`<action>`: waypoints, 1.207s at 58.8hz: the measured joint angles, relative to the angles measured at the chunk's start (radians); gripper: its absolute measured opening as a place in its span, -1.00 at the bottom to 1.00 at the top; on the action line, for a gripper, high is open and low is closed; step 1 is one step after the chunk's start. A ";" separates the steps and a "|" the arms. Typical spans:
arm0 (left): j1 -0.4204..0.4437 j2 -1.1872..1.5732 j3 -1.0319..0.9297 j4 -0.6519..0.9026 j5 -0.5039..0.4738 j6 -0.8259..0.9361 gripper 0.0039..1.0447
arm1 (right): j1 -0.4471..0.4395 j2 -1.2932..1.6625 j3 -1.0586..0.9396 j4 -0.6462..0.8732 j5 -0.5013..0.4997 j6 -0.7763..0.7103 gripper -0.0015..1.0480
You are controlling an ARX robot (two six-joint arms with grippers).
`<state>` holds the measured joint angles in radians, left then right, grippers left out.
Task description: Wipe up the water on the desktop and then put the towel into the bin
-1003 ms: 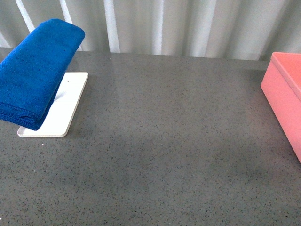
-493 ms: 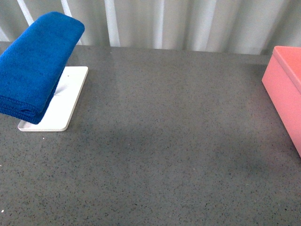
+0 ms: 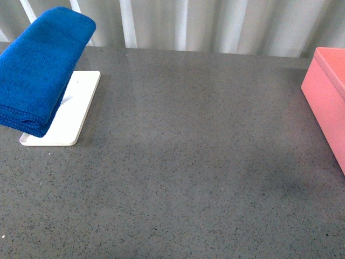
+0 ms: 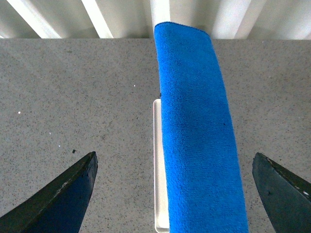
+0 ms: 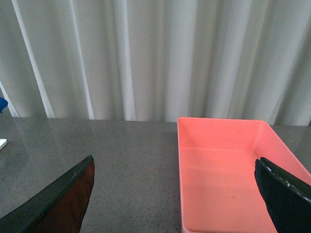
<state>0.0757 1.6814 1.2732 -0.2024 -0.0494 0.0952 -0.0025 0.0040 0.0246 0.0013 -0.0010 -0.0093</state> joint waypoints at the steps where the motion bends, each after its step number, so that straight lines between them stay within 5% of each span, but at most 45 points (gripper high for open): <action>1: 0.000 0.021 0.021 -0.011 0.000 0.002 0.88 | 0.000 0.000 0.000 0.000 0.000 0.000 0.86; 22: -0.011 0.245 0.227 -0.129 0.008 -0.019 0.88 | 0.000 0.000 0.000 0.000 0.000 0.000 0.86; 71: -0.066 0.346 0.200 -0.051 -0.011 -0.025 0.88 | 0.000 0.000 0.000 0.000 0.000 0.000 0.86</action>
<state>0.0097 2.0270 1.4727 -0.2539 -0.0605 0.0700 -0.0025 0.0040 0.0246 0.0013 -0.0010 -0.0093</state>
